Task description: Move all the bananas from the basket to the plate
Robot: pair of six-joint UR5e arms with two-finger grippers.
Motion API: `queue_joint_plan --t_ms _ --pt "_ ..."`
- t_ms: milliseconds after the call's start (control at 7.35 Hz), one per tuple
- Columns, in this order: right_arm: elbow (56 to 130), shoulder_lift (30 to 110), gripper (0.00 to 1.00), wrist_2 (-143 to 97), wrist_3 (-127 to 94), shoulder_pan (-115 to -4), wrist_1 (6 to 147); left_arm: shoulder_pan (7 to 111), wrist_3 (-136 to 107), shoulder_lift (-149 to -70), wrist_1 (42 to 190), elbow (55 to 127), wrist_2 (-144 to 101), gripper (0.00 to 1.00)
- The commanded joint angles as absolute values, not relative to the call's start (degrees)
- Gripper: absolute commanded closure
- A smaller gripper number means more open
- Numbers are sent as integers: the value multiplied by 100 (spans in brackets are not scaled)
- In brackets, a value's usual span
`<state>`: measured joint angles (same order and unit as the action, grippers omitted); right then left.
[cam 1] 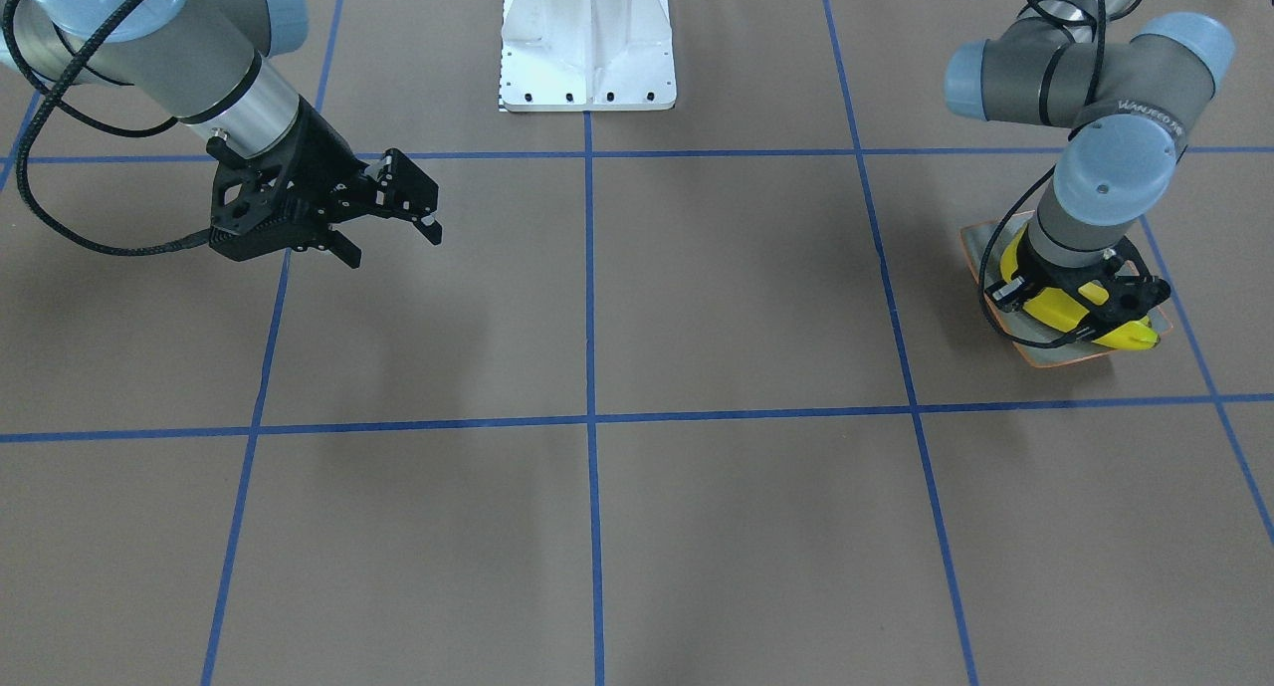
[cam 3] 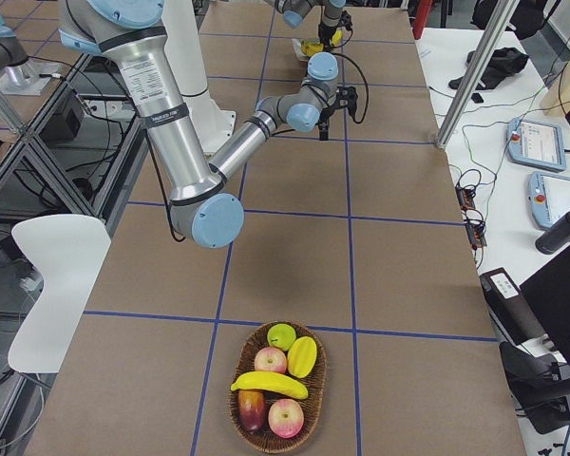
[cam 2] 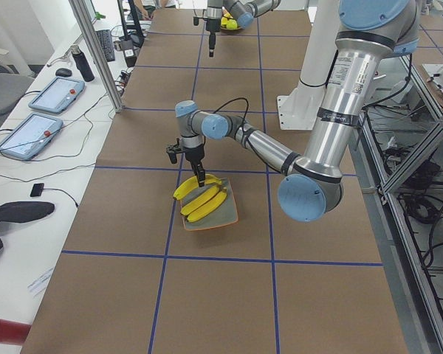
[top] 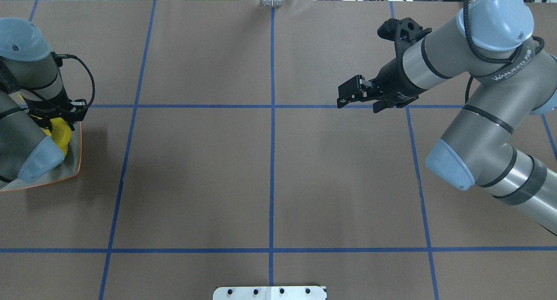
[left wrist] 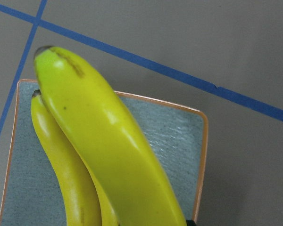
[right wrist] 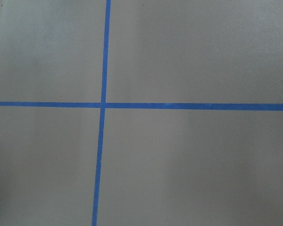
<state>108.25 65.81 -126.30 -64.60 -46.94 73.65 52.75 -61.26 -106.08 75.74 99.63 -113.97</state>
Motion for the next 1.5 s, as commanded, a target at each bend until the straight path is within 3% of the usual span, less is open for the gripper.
queue_joint_plan --t_ms 0,136,272,408,544,1088,1360 --pt "10828 6566 0 -12630 -6460 -4685 7365 5317 -6021 -10600 7620 9827 -11399 80" --pt "10828 6565 0 -12639 -6460 -4685 7365 5317 -6012 -10600 7620 9800 -11391 73" --pt "10837 6565 0 -12639 -6460 -4685 7365 5317 -6003 -10600 7629 9774 -11391 57" --pt "10837 6565 0 -12639 -6460 -4685 7365 5317 -6003 -10600 7638 9773 -11391 14" --pt "10846 6557 0 -12639 -6460 -4685 7365 5317 -6029 -10591 7681 9782 -11391 0" --pt "10846 6557 0 -12639 -6469 -4685 7365 5492 -6064 -10600 7848 9913 -11478 0" --pt "11003 6723 0 -12630 -6460 -4728 7365 5634 -6073 -10678 7849 10482 -11794 0"
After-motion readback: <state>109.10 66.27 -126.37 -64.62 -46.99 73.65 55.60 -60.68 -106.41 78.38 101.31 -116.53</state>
